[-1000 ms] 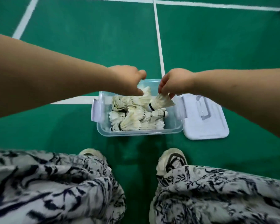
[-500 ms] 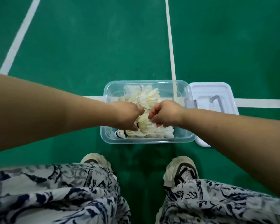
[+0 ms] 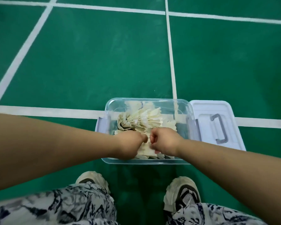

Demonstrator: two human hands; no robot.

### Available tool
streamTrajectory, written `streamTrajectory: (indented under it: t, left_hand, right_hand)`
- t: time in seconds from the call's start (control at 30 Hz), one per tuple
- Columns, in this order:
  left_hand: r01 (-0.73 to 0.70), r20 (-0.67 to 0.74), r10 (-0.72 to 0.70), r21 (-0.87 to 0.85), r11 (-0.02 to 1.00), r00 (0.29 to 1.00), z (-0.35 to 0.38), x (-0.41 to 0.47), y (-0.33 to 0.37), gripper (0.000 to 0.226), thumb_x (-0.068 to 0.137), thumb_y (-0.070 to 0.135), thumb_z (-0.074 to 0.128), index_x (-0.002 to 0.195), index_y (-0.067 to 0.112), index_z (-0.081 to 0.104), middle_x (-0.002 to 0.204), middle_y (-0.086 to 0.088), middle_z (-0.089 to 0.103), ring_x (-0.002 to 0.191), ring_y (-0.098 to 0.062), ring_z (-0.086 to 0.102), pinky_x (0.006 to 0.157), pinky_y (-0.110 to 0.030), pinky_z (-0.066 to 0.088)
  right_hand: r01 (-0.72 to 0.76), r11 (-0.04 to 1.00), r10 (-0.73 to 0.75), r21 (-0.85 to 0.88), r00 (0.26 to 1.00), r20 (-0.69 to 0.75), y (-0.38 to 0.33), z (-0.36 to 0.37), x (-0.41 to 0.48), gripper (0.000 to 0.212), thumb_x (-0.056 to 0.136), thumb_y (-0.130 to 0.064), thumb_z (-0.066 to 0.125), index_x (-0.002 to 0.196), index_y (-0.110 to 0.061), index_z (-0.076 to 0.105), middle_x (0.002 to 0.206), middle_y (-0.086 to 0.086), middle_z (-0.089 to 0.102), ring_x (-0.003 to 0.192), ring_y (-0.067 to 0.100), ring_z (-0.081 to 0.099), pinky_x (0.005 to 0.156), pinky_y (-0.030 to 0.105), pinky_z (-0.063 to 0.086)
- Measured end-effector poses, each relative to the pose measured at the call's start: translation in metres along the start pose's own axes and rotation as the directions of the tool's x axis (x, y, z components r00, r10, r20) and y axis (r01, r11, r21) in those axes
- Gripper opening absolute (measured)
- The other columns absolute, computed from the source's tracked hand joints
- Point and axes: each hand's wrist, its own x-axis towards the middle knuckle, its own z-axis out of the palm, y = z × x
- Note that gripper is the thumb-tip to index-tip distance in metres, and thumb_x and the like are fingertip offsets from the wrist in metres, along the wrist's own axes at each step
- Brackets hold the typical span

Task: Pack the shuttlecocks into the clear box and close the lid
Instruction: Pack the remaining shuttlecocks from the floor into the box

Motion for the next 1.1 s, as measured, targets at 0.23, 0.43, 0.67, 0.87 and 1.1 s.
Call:
streamTrajectory:
  t: [0.23, 0.43, 0.67, 0.87, 1.1]
  left_hand:
    - [-0.09, 0.067, 0.089, 0.017, 0.996, 0.994, -0.007, -0.003, -0.002, 0.054, 0.085, 0.005, 0.043, 0.136, 0.019, 0.034, 0.123, -0.006, 0.058, 0.11, -0.026, 0.054, 0.093, -0.04, 0.047]
    - [-0.016, -0.088, 0.018, 0.023, 1.0, 0.996, -0.038, -0.003, -0.015, 0.036, 0.089, 0.015, 0.039, 0.122, 0.025, 0.046, 0.111, -0.007, 0.063, 0.098, -0.026, 0.057, 0.084, -0.038, 0.05]
    - [-0.067, -0.371, 0.06, -0.004, 0.998, 0.926, -0.084, 0.004, -0.031, 0.022, 0.091, 0.021, 0.043, 0.107, 0.021, 0.058, 0.095, -0.003, 0.066, 0.08, -0.022, 0.052, 0.072, -0.03, 0.043]
    - [-0.039, -0.489, 0.019, -0.03, 0.999, 0.872, -0.117, 0.04, -0.066, 0.014, 0.089, 0.027, 0.052, 0.095, 0.018, 0.061, 0.082, -0.002, 0.064, 0.071, -0.019, 0.047, 0.068, -0.029, 0.041]
    - [0.098, -0.422, -0.103, -0.033, 0.995, 0.901, -0.114, 0.095, -0.106, 0.02, 0.088, 0.037, 0.054, 0.094, 0.019, 0.059, 0.089, -0.004, 0.067, 0.074, -0.021, 0.048, 0.064, -0.027, 0.039]
  right_hand:
    - [0.055, 0.962, -0.028, -0.269, 0.994, 0.105, -0.005, -0.037, -0.005, 0.025, 0.084, -0.022, 0.066, 0.069, -0.024, 0.047, 0.075, -0.005, 0.055, 0.075, 0.014, 0.053, 0.055, 0.019, 0.038]
    - [0.17, 0.945, -0.187, -0.28, 0.982, -0.034, -0.027, -0.076, 0.002, 0.02, 0.084, -0.018, 0.062, 0.068, -0.025, 0.052, 0.067, -0.011, 0.055, 0.067, 0.01, 0.054, 0.059, 0.02, 0.041]
    - [0.197, 0.89, -0.296, -0.412, 0.935, -0.194, -0.044, -0.118, 0.037, 0.008, 0.085, -0.016, 0.054, 0.086, -0.02, 0.061, 0.079, -0.005, 0.062, 0.082, 0.018, 0.055, 0.069, 0.023, 0.038]
    - [0.049, 0.856, -0.179, -0.515, 0.962, -0.205, -0.028, -0.132, 0.091, 0.027, 0.09, -0.024, 0.05, 0.1, -0.006, 0.067, 0.102, 0.014, 0.069, 0.098, 0.031, 0.06, 0.08, 0.031, 0.048]
    - [-0.051, 0.89, -0.007, -0.453, 0.992, -0.125, 0.004, -0.124, 0.138, 0.035, 0.093, -0.034, 0.049, 0.101, -0.005, 0.066, 0.097, 0.014, 0.066, 0.088, 0.029, 0.056, 0.075, 0.029, 0.045]
